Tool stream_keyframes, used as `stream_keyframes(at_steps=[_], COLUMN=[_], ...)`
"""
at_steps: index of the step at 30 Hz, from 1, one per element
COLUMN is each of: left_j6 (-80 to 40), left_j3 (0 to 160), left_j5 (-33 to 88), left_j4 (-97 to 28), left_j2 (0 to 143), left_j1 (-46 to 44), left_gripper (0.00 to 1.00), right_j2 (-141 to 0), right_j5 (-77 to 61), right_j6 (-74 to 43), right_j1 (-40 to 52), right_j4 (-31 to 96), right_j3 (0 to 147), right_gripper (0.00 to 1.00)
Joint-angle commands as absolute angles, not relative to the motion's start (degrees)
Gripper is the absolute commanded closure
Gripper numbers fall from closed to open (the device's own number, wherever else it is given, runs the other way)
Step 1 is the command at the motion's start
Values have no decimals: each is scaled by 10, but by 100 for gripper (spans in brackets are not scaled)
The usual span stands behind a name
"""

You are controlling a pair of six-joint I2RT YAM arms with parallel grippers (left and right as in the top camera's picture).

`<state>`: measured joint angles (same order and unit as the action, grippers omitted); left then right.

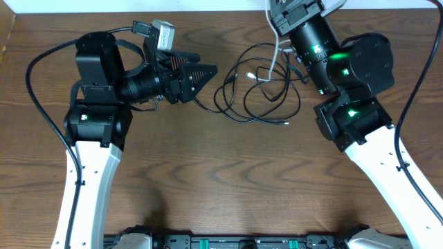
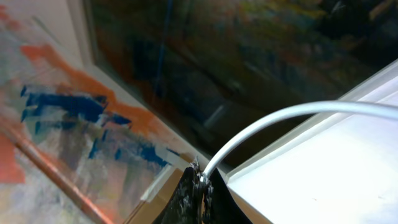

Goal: Untangle cables

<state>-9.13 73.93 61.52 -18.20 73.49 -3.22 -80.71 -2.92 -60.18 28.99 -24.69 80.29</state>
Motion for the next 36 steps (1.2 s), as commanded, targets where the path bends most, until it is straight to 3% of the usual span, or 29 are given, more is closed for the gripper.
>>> stream_keyframes(at_steps=[1,4,9,24,29,36], left_j6=[-84,-84,-84,-84,-100,-100], left_j3=[743,743,743,743,743,743], left_j5=[707,730,690,463,454,454], left_j4=[-139,-99,-86,-93,-64,-45], left_j2=[722,713,707,709,719,721], left_j1=[-34,-38,-69,-128,-139,-140], left_gripper=[26,31,32,35,36,53], right_j2=[-806,-819,-856,-874,-874,-874], right_j5=[-1,-4,-31,-84,-110,-119], right_j6=[-610,-640,-770,-772,-801,-801], right_j1=[293,294,298,345,355,357], right_j4=[-224,-214,-221,-245,-245,-245], right_j3=[806,806,806,806,806,806], right_gripper=[99,99,99,99,99,99])
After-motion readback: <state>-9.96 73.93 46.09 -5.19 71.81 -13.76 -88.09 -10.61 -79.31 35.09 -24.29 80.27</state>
